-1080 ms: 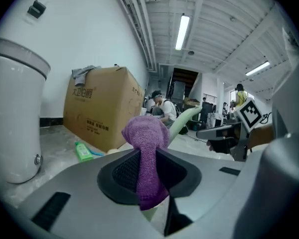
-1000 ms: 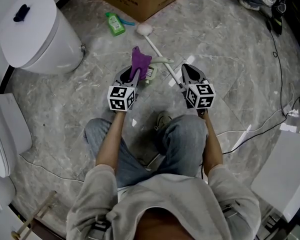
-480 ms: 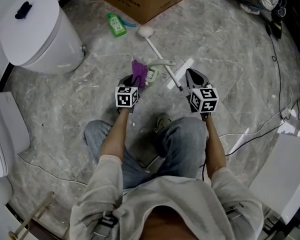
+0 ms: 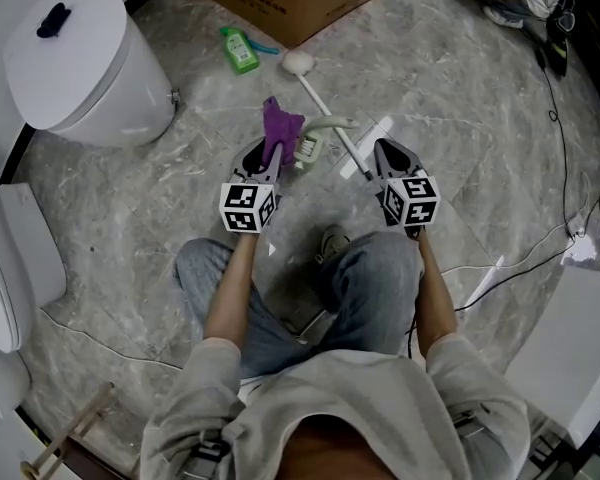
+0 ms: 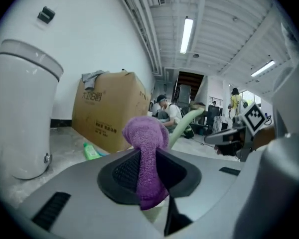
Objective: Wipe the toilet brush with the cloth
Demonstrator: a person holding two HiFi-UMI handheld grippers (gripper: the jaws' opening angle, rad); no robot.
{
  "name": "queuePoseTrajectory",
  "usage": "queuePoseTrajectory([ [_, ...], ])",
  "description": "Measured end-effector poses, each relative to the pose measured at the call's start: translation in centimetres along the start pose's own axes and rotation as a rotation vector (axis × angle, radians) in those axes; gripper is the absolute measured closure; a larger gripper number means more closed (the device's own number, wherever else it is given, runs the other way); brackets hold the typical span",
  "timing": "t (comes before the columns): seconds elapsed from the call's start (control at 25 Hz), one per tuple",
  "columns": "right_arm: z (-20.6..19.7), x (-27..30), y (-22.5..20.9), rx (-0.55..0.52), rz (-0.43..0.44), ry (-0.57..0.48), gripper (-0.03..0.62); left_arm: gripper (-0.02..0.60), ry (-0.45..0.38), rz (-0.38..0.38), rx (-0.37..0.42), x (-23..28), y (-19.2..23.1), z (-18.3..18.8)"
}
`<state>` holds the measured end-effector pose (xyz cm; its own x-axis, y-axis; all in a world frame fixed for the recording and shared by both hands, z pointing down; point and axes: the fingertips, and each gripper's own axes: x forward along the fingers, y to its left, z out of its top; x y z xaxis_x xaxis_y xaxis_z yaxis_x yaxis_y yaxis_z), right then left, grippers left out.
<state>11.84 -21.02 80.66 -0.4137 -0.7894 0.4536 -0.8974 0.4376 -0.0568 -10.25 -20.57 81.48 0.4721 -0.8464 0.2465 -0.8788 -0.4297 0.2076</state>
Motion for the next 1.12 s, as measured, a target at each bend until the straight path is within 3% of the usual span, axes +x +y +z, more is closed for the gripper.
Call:
queuePoseTrajectory([
  [0.28, -0.2, -0.5, 0.2, 0.003, -0.007, -0.004, 0.563, 0.485, -0.184, -0.109, 0.12, -2.6, -6.9, 10.6],
  [0.44, -0.3, -0.8, 0.0, 0.007, -0.013, -0.004, 0.563, 0.485, -0.252, -0.194, 0.166, -2.5, -10.9, 13.7],
  [0.72, -0.7, -1.0, -0.2, 0.011, -0.013, 0.001, 0.563, 0.485, -0.22, -0.218, 0.169, -0.4, -12.2, 12.3],
  [1.12, -1.1, -0.4, 0.1, 0.013, -0.006, 0.003, 0.563, 0.485, -0.062, -0.111, 0.121, 0.6, -6.9, 5.7],
])
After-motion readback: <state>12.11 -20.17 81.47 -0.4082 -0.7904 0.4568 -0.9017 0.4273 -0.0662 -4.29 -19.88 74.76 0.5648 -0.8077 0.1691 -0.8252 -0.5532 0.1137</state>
